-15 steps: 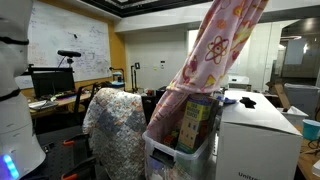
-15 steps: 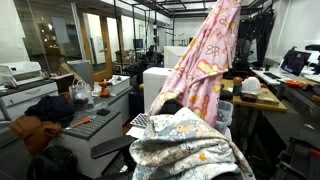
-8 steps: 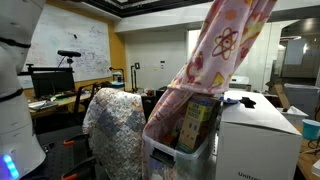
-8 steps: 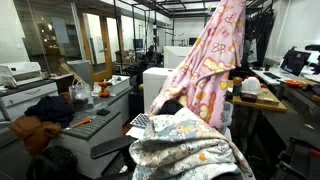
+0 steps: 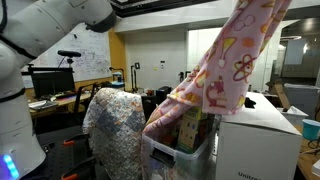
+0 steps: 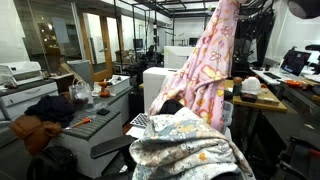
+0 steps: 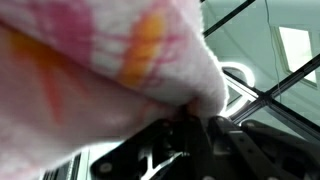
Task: Put the fleece on the boxes
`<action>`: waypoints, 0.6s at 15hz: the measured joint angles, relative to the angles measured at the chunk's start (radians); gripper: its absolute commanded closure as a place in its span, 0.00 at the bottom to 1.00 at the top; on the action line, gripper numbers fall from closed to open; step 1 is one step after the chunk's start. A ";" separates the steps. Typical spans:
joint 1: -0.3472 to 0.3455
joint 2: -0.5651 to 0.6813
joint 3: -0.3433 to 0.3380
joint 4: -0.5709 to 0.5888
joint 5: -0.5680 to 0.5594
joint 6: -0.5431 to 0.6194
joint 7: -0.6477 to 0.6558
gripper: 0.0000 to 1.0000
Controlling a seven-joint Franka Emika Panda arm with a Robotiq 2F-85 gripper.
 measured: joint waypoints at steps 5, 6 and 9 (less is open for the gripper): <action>0.084 0.142 -0.150 -0.060 0.029 0.000 0.023 0.47; 0.103 0.149 -0.155 -0.078 0.027 0.000 0.016 0.40; 0.162 0.156 -0.157 -0.136 0.009 0.000 -0.020 0.18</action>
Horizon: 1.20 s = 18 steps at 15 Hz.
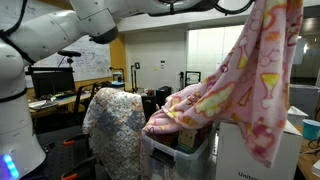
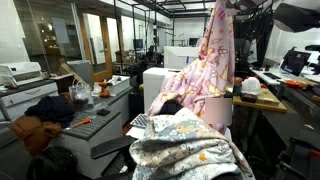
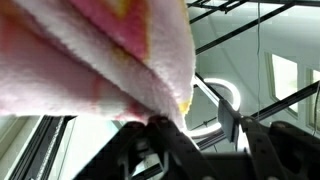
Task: Put the fleece on the boxes
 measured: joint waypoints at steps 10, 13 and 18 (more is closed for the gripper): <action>0.166 -0.253 0.276 -0.196 -0.195 -0.043 -0.307 0.00; 0.188 -0.404 0.407 -0.243 -0.226 -0.166 -0.468 0.00; 0.220 -0.620 0.523 -0.274 -0.232 -0.471 -0.698 0.00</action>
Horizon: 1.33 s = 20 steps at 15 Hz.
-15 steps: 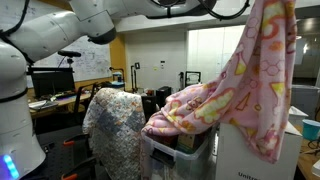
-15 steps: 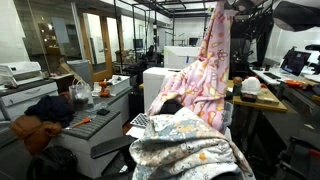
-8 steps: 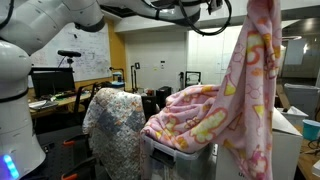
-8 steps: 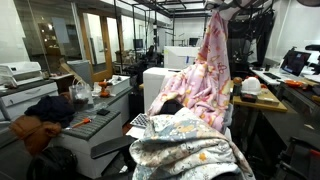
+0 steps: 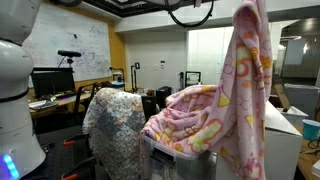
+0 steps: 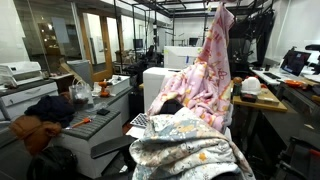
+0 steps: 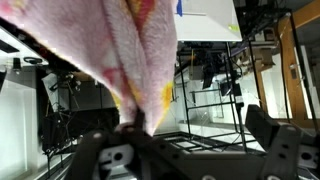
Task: Put the fleece on the boxes
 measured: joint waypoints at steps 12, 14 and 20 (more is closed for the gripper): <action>0.053 -0.259 0.112 0.000 0.064 -0.431 -0.289 0.00; 0.054 -0.275 0.122 -0.003 0.079 -0.481 -0.325 0.00; 0.057 -0.295 0.125 -0.080 0.109 -0.538 -0.406 0.00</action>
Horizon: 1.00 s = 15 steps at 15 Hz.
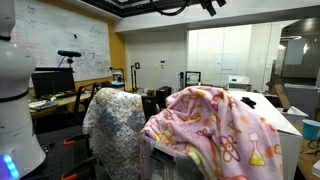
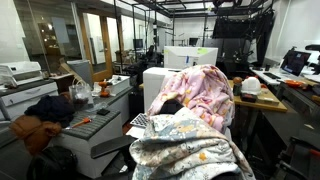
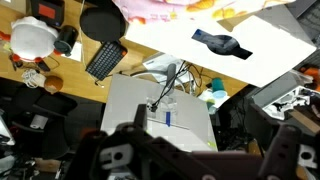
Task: Put the fleece on the boxes
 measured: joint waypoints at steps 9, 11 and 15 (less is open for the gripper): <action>-0.091 -0.141 0.133 -0.277 -0.037 -0.005 -0.026 0.00; -0.251 -0.146 0.298 -0.333 0.006 0.000 -0.048 0.00; -0.492 -0.147 0.572 -0.432 0.103 0.023 -0.085 0.00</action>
